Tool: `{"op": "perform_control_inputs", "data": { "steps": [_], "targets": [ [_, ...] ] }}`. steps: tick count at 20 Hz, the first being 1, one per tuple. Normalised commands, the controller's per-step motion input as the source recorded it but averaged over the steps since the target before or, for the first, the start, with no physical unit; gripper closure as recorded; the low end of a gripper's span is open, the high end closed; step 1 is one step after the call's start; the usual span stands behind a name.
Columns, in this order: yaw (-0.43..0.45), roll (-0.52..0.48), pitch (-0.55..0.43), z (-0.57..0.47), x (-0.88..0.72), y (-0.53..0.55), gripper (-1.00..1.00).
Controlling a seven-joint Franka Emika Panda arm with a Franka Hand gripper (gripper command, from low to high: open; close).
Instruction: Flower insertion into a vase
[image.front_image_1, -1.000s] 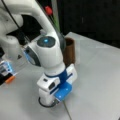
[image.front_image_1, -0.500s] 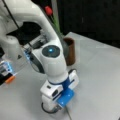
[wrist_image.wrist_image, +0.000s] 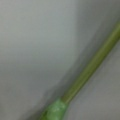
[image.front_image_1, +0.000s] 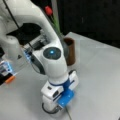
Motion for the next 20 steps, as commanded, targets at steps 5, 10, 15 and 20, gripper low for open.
{"op": "perform_control_inputs", "data": {
  "steps": [5, 10, 15, 20],
  "targets": [
    [0.051, -0.114, 0.000, -0.12, 0.05, 0.09, 1.00],
    [0.040, -0.130, -0.017, -0.06, 0.09, 0.07, 1.00],
    [0.036, -0.138, -0.011, -0.05, 0.12, 0.07, 1.00],
    [0.039, -0.139, 0.023, 0.00, 0.11, 0.11, 1.00]
  ]
}}
